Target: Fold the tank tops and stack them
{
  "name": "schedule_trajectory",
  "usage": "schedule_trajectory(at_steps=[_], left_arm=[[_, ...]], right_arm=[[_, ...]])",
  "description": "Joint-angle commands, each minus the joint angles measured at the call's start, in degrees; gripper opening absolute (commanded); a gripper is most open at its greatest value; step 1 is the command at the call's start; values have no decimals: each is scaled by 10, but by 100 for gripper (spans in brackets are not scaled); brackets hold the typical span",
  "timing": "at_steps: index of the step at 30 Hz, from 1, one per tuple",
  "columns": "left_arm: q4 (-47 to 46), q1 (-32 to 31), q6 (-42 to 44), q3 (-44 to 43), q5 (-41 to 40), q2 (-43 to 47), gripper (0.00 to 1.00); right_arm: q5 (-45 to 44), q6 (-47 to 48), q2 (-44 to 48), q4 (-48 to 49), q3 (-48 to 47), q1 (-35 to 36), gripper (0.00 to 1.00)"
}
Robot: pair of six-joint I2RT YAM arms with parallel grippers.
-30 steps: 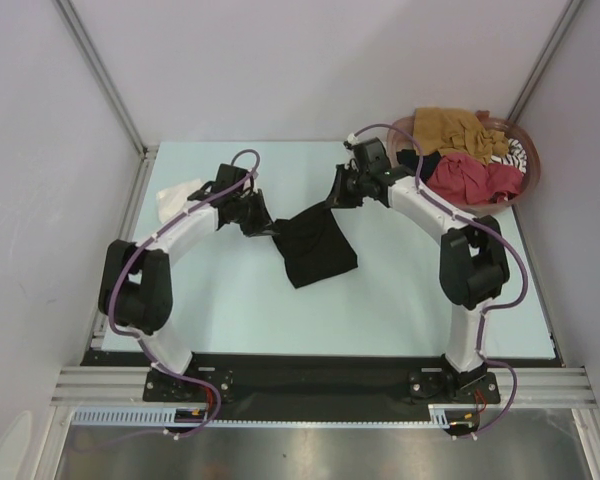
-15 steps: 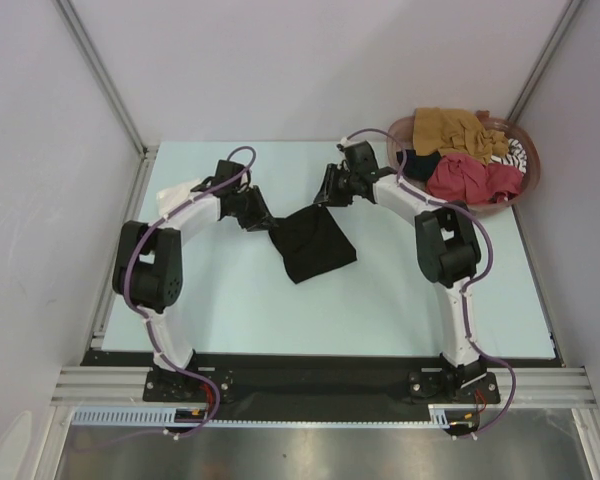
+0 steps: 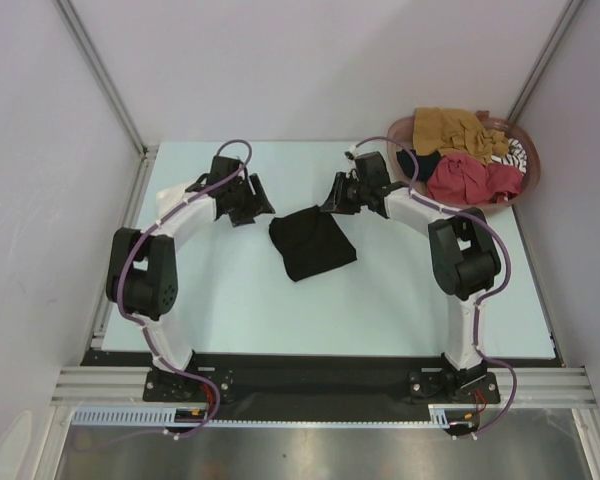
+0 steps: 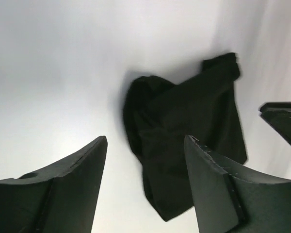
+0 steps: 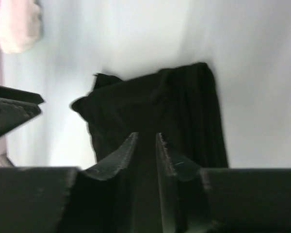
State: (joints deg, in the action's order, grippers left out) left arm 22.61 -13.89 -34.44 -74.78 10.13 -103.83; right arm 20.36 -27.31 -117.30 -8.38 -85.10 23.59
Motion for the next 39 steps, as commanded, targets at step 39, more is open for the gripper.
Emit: schedule_trajectory(at_steps=[39], left_arm=[[-210,6,-47,78,31,-30,31]], right_arm=[[99,-97,-16,266,50,-32,13]])
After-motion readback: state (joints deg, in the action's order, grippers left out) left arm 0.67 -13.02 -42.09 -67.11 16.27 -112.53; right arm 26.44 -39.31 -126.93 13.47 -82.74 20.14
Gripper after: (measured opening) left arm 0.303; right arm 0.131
